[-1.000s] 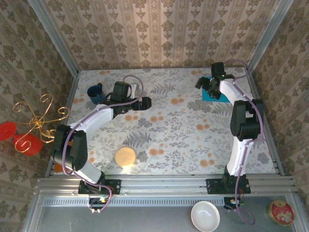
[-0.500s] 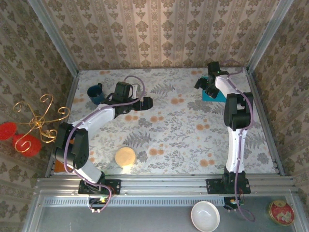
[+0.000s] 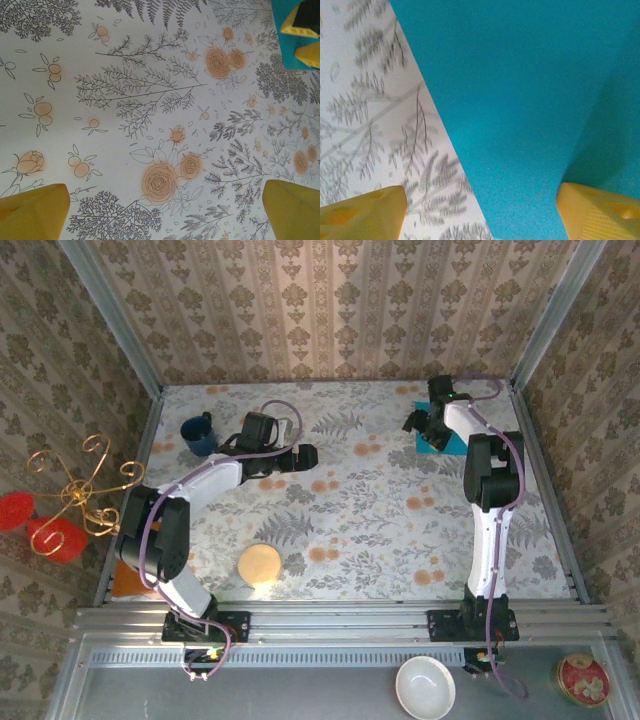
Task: Fold a paper plane with a square sheet of paper (pick it up from the middle)
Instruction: Move the square sheet of paper to the center of the table.
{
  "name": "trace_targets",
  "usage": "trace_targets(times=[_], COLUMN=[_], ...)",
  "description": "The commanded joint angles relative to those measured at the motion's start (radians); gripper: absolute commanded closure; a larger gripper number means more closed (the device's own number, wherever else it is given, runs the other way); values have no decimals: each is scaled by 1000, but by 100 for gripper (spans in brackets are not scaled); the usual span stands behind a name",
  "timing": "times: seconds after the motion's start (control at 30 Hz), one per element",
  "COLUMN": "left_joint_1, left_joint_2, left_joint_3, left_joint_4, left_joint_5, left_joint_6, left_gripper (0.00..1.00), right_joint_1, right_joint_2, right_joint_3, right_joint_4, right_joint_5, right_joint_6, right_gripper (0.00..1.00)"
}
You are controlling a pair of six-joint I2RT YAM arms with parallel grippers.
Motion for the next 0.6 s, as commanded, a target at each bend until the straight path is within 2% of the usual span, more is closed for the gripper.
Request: trace_targets(times=[0.0, 0.13, 0.3, 0.57], left_joint_1=[2, 17, 32, 39], left_joint_2=[26, 41, 46, 56], left_joint_3=[22, 19, 3, -8], left_joint_4=[3, 4, 13, 3], left_joint_5=[12, 23, 22, 27], left_joint_6=[-32, -48, -67, -81], left_gripper=[0, 0, 0, 1], right_joint_1=[68, 136, 234, 393], right_joint_2=[-55, -124, -219, -294], right_joint_3=[-100, -173, -374, -563], right_joint_4=[-85, -111, 46, 248], right_joint_5=[-41, -69, -152, -269], right_joint_6=[58, 131, 268, 470], right_gripper=[18, 19, 19, 21])
